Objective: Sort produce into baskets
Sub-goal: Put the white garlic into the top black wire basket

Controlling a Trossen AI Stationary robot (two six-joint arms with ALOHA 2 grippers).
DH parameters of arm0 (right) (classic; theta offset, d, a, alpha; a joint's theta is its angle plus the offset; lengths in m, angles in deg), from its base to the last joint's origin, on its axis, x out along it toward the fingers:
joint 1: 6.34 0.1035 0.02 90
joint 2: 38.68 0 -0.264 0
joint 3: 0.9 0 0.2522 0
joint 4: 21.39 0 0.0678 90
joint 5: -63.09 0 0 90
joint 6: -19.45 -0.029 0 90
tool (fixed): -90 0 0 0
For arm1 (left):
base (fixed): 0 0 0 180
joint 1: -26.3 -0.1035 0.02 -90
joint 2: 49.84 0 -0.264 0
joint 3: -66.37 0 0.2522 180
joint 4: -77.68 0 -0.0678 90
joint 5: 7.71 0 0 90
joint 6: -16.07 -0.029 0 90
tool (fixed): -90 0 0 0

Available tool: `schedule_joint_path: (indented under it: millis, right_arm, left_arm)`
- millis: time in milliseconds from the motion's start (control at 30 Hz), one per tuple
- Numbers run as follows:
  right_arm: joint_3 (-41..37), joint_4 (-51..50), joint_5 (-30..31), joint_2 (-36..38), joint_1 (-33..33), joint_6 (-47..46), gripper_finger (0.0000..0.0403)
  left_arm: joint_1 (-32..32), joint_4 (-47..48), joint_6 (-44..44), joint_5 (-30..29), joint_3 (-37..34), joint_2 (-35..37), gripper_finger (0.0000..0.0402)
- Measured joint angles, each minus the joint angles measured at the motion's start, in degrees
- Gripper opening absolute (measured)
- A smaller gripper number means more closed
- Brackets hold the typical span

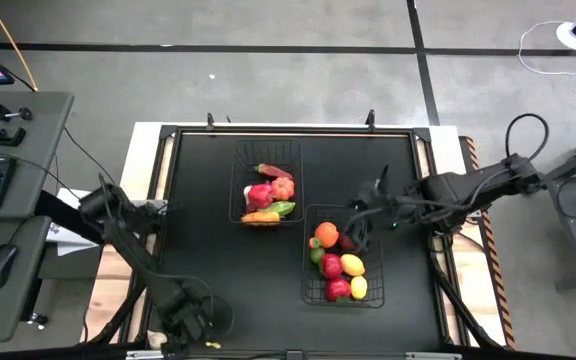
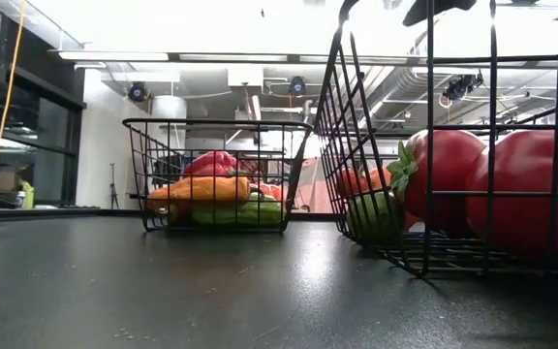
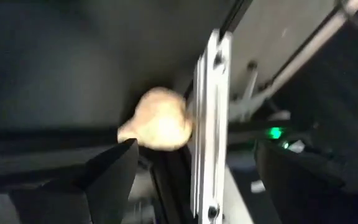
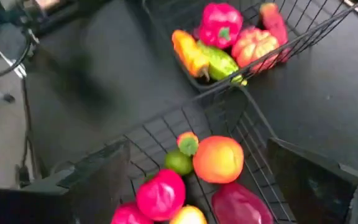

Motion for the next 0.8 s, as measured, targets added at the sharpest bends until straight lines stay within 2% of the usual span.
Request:
schedule_joint_path:
  millis: [67, 167, 367, 600, 800]
  right_arm:
    - [0.00, -0.22, 0.88, -1.23, 1.17, 0.00, 0.0367]
    - [0.00, -0.16, 1.52, -3.21, 2.61, 0.08, 0.0367]
    - [0.00, 0.02, 2.83, -7.21, 4.71, -0.54, 0.0367]
    - [0.00, 0.99, 2.78, -11.28, 5.36, -2.18, 0.0367]
    - [0.00, 1.05, 2.69, -12.93, 5.36, -2.31, 0.0367]
  left_arm:
    - [0.57, 0.61, -0.55, 3.43, 0.33, -1.54, 0.0309]
    - [1.48, 3.81, -2.72, 4.78, 0.40, -1.94, 0.0309]
    - [1.29, 9.03, -9.37, 0.55, -0.08, -1.97, 0.0309]
    - [1.29, 8.26, -4.19, 0.76, -3.07, -2.03, 0.0309]
    - [1.39, 6.49, -3.42, 3.69, -3.38, -2.01, 0.0309]
